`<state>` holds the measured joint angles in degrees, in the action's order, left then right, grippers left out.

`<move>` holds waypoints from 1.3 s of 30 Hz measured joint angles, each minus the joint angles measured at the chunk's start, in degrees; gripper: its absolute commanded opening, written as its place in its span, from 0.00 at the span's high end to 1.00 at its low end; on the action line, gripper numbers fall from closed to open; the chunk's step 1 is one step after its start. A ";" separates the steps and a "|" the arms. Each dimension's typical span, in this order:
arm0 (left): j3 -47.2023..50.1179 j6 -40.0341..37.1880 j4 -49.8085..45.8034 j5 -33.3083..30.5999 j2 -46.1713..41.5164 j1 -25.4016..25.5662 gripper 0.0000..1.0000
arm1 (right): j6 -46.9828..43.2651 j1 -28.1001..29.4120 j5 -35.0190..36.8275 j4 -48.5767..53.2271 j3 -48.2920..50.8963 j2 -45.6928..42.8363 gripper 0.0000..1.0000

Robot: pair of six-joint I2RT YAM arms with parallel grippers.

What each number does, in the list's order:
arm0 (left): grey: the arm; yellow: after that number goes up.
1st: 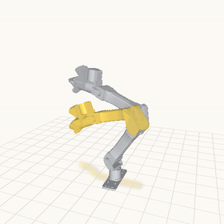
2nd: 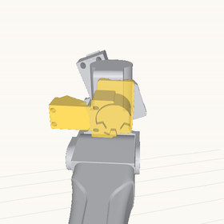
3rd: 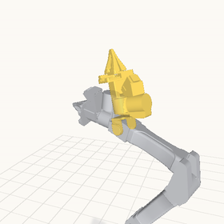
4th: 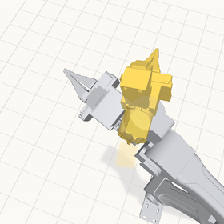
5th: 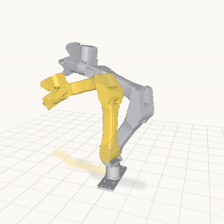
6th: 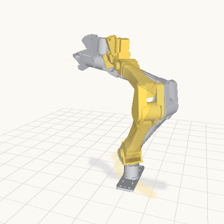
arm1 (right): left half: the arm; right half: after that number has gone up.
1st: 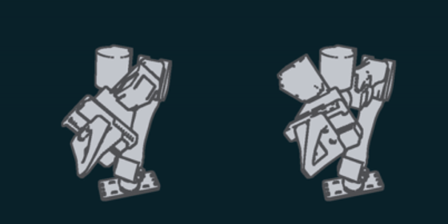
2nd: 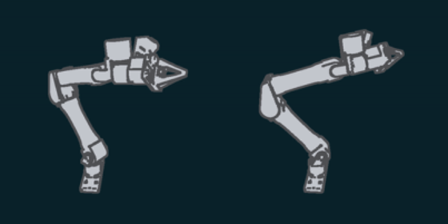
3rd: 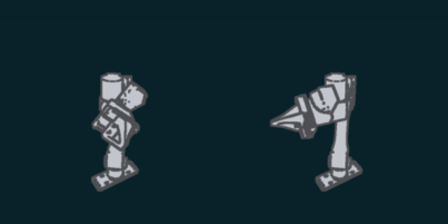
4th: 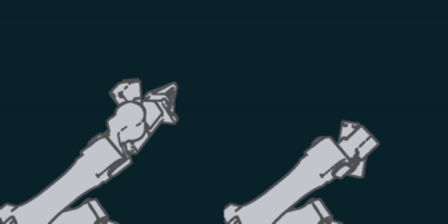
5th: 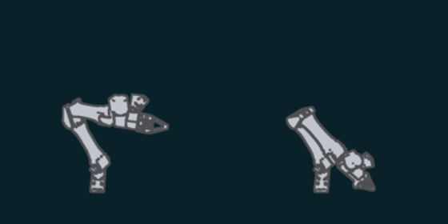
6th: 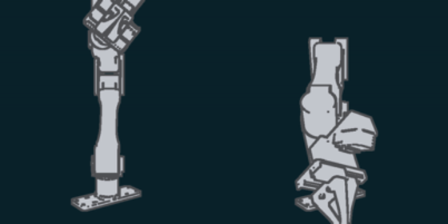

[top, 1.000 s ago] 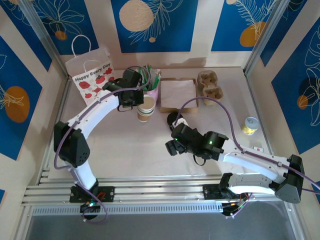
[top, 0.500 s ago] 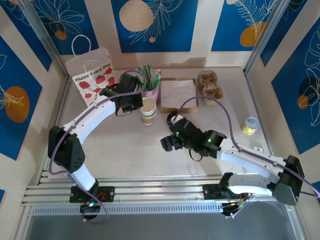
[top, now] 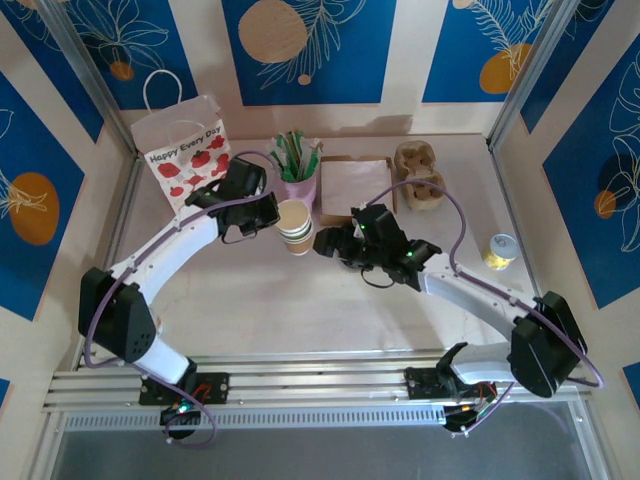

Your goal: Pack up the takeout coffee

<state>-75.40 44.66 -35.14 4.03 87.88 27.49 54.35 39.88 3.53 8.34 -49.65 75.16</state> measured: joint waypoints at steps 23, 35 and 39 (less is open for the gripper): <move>6.51 1.60 3.30 0.44 -2.23 -0.79 1.00 | 13.51 0.72 -0.87 -20.17 1.05 13.88 0.19; 6.91 3.32 4.33 -0.02 -3.06 -1.57 1.00 | 13.99 2.40 2.80 -20.87 -1.20 18.10 0.20; 6.91 4.39 4.81 0.17 -3.78 -1.60 1.00 | 13.73 3.52 4.50 -17.64 -2.01 19.06 0.20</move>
<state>-68.49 49.06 -30.33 4.21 84.09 25.89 68.07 43.40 8.03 -9.30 -51.66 94.21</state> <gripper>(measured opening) 0.049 0.798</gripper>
